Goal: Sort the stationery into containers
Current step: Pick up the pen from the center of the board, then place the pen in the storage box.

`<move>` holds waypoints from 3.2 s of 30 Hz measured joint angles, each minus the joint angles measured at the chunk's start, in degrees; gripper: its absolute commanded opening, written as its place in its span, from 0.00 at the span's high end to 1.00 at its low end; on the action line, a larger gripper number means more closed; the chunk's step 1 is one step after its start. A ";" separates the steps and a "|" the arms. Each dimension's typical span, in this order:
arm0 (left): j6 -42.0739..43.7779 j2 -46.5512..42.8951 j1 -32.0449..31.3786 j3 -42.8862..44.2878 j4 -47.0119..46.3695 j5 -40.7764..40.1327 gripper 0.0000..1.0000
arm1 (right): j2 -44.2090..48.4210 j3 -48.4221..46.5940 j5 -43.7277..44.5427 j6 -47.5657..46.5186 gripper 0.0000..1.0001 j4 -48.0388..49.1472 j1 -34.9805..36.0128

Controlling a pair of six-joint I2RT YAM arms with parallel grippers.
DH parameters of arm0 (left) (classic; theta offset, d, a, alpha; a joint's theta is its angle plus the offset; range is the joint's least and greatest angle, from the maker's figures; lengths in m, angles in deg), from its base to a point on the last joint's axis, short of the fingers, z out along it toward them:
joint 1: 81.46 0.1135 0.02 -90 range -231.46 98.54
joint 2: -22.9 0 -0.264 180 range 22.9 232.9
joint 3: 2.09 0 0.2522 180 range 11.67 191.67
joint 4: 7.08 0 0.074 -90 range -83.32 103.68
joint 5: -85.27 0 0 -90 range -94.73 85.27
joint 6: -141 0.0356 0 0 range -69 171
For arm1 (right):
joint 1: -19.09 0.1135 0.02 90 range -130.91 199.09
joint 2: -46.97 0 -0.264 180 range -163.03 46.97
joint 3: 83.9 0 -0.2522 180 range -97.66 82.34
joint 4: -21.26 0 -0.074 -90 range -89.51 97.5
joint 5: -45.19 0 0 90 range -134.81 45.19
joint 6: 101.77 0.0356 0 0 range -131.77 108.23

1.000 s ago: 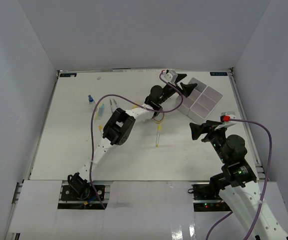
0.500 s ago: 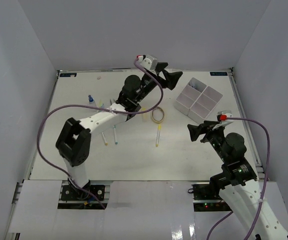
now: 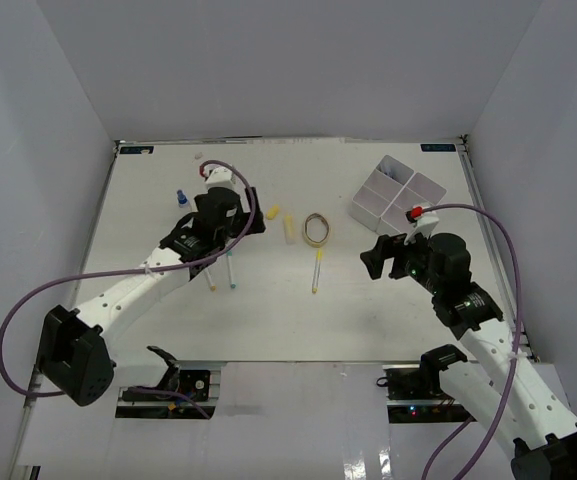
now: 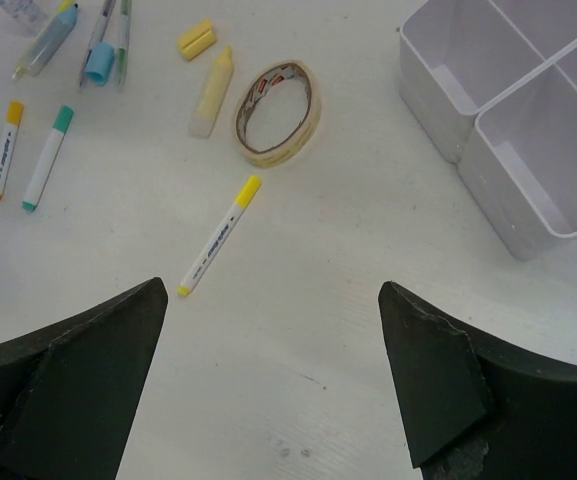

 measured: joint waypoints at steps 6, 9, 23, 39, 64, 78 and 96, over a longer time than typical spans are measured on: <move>-6.23 -6.71 11.37 -10.51 10.91 0.31 0.06 | -1.44 0.02 -2.36 0.20 0.07 -1.05 0.00; -8.07 -6.16 13.22 -12.07 12.52 0.87 0.12 | -1.73 0.11 -2.89 0.31 0.06 -1.03 0.00; -12.31 6.60 18.03 -15.41 10.23 1.97 0.43 | -0.35 3.89 -3.91 0.90 0.06 -0.31 0.00; -14.73 8.11 18.21 -19.02 7.08 2.97 1.00 | 0.20 4.09 -6.27 0.90 0.02 -0.17 0.00; 20.57 -11.54 13.16 -13.09 -14.08 50.27 1.00 | -29.35 -22.88 -19.96 11.50 0.08 19.85 10.19; 19.26 -16.02 12.83 -16.76 -22.53 53.09 1.00 | -45.62 -32.68 -14.49 12.72 0.39 23.10 20.37; 17.70 -16.65 12.83 -17.66 -23.69 52.94 0.49 | -46.77 -33.77 -12.98 13.31 0.92 26.60 22.45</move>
